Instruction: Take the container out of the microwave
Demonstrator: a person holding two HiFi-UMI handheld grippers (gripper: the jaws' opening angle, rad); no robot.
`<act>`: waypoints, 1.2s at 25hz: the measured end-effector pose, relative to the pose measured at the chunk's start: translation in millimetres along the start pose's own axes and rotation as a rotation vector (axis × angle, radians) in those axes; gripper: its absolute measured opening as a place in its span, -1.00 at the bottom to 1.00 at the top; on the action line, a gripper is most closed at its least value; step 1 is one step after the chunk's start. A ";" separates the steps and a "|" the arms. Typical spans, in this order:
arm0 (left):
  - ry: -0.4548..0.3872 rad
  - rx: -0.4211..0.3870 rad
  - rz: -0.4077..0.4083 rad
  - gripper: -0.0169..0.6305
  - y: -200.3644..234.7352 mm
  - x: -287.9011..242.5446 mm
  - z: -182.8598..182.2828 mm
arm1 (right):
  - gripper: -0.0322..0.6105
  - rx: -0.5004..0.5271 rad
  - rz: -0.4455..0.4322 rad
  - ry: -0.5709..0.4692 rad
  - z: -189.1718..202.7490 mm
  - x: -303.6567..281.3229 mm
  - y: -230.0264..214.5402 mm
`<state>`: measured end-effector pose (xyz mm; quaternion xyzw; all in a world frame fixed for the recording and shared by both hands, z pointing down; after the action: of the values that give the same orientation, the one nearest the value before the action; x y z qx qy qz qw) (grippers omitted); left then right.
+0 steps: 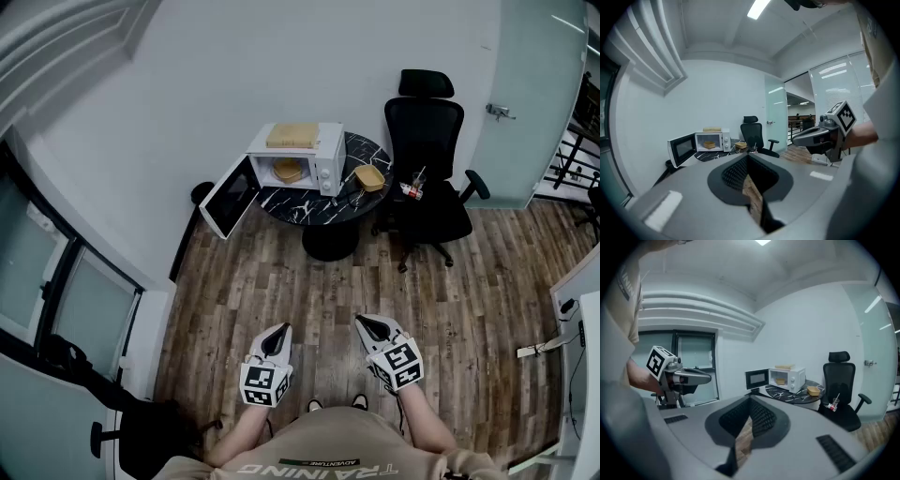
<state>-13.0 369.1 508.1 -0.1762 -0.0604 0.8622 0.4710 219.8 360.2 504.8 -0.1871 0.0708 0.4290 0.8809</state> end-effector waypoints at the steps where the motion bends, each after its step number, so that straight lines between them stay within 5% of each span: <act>1: -0.005 0.002 0.002 -0.94 0.6 -0.6 -1.3 | -0.88 0.004 -0.005 0.001 -2.1 -2.0 0.9; 17: 0.008 0.083 0.000 -0.94 17.6 20.1 27.4 | -0.88 0.010 -0.030 0.071 11.5 -36.7 23.5; 30: 0.008 0.082 0.099 -0.94 60.3 -4.2 65.8 | -0.87 -0.016 0.044 0.126 36.5 -91.2 38.4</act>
<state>-82.4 336.5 554.1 -0.1630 -0.0144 0.8855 0.4350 131.7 329.5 554.0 -0.2191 0.1268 0.4361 0.8636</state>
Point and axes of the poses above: the fingertips, and each gripper's own axes: x backward along the fingers, y to its left, z out of its underside, the point moved 7 cm from there along x, backward along the fingers, and after that the axes turned 15 degrees about -x, right-handed, at the moved point
